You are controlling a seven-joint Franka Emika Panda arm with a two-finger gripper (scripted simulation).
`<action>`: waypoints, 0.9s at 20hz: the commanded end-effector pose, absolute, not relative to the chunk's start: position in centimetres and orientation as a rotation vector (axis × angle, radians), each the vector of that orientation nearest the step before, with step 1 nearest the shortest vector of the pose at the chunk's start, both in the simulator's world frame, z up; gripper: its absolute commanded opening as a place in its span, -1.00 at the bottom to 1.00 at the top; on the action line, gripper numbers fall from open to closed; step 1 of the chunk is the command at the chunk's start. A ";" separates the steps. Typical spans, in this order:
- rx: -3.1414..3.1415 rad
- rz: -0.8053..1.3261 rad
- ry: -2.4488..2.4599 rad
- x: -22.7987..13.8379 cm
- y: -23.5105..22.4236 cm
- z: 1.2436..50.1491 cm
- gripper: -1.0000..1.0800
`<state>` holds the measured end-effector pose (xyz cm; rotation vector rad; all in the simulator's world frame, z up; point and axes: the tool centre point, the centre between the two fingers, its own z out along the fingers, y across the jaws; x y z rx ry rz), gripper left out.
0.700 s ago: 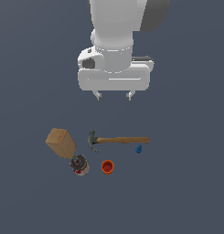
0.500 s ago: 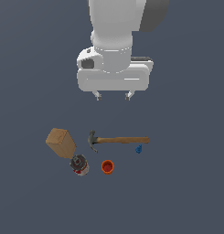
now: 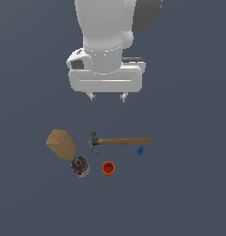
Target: Pick up a designated object from a clutter of objects.
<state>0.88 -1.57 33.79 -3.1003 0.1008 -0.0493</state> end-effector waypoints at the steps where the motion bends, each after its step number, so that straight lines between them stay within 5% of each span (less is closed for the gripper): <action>1: -3.100 -0.049 0.100 0.9 -1.7 33.7 0.92; 10: -3.098 -0.042 0.131 2.7 -5.4 31.3 0.92; 18: -3.106 -0.027 0.189 5.0 -13.2 26.1 0.92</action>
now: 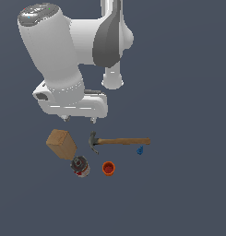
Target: Pick up a designated object from a clutter of objects.
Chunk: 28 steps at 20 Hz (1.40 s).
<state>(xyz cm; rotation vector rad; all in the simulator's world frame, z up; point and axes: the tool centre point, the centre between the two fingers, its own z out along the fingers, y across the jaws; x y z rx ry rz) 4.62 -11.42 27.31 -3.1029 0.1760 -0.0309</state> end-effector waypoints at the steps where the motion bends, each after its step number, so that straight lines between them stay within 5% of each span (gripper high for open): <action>1: -3.108 -0.024 0.197 5.1 -14.3 25.4 0.92; 12: -3.129 -0.003 0.246 5.5 -22.3 19.9 0.92; 28: -3.132 0.001 0.252 5.3 -23.1 16.0 0.92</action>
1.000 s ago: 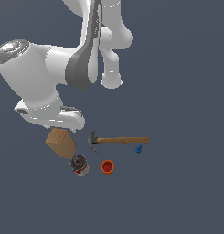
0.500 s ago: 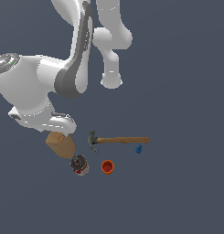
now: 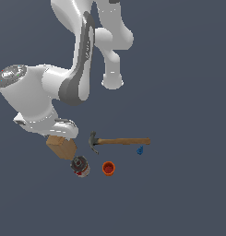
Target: Pick up a designated object from a clutter of objects.
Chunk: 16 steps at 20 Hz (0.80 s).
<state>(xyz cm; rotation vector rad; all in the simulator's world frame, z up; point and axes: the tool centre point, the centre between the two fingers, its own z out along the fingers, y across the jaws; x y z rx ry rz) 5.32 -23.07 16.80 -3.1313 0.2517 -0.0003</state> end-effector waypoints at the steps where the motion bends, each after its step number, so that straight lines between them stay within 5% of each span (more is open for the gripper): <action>1: -3.132 0.001 0.252 5.3 -23.1 15.5 0.92; 8: -3.132 0.000 0.251 5.4 -23.2 14.3 0.92; 9: -3.132 0.000 0.251 5.4 -23.2 14.3 -1.00; 16: -3.132 0.000 0.251 5.4 -23.2 14.3 -1.00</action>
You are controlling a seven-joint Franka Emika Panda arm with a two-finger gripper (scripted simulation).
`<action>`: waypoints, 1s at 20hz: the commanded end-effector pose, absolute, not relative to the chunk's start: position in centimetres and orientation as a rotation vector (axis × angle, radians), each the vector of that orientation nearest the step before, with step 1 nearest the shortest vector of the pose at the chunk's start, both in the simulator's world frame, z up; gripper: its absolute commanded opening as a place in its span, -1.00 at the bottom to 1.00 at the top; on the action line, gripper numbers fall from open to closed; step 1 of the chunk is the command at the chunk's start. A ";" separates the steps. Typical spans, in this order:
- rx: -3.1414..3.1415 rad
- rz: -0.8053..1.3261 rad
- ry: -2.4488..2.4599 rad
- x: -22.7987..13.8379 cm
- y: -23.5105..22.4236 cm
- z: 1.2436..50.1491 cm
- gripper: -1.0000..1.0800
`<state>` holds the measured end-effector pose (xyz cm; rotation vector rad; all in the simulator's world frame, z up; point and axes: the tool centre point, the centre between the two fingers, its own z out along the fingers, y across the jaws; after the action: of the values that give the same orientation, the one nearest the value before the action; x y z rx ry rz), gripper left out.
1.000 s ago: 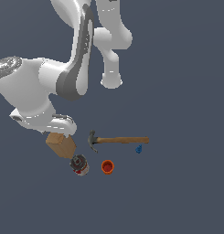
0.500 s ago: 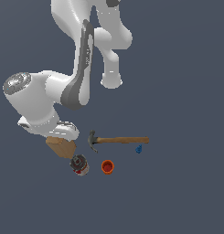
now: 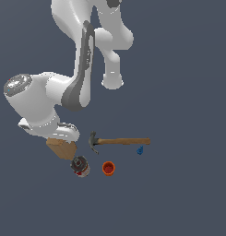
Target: Pick up a designated object from a clutter of objects.
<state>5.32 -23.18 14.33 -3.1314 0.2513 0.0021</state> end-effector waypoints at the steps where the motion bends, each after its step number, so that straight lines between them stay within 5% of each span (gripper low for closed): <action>1: -3.132 0.000 0.251 5.4 -23.2 14.3 -1.00; 11: -3.131 0.002 0.251 5.1 -22.3 16.0 -1.00; 20: -3.132 0.002 0.252 4.4 -18.9 22.3 -1.00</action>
<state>4.32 -19.59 20.45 -3.1296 0.2521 0.0190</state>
